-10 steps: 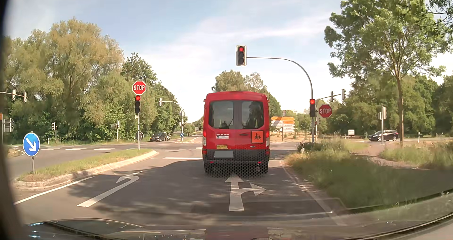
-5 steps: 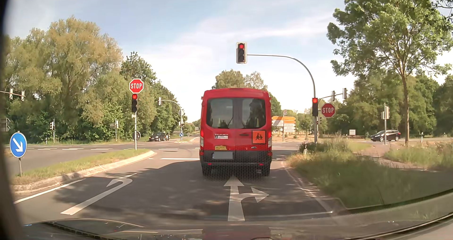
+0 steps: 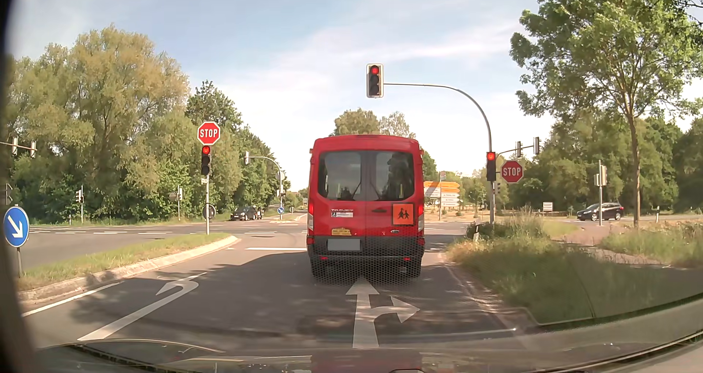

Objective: Follow the waypoints while adhering to traffic rules and regulations

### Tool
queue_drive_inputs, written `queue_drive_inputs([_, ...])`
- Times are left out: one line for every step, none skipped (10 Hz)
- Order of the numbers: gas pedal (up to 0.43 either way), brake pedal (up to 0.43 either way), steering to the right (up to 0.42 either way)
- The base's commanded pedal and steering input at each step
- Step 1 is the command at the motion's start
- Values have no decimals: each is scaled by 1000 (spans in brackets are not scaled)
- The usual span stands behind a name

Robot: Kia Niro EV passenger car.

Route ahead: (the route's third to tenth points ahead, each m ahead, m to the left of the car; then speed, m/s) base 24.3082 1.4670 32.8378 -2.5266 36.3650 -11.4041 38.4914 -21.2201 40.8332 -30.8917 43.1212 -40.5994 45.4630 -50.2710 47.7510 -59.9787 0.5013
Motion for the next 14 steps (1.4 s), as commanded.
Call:
queue_drive_inputs([0, 73, -6])
queue_drive_inputs([0, 73, -5])
queue_drive_inputs([0, 73, -6])
queue_drive_inputs([0, 73, -6])
queue_drive_inputs([0, 73, -5])
queue_drive_inputs([0, 73, -6])
queue_drive_inputs([0, 67, -6])
queue_drive_inputs([0, 67, -6])
queue_drive_inputs([0, 67, -6])
queue_drive_inputs([0, 67, -6])
queue_drive_inputs([0, 67, -6])
queue_drive_inputs([0, 67, -6])
queue_drive_inputs([0, 67, -6])
queue_drive_inputs([0, 67, -7])
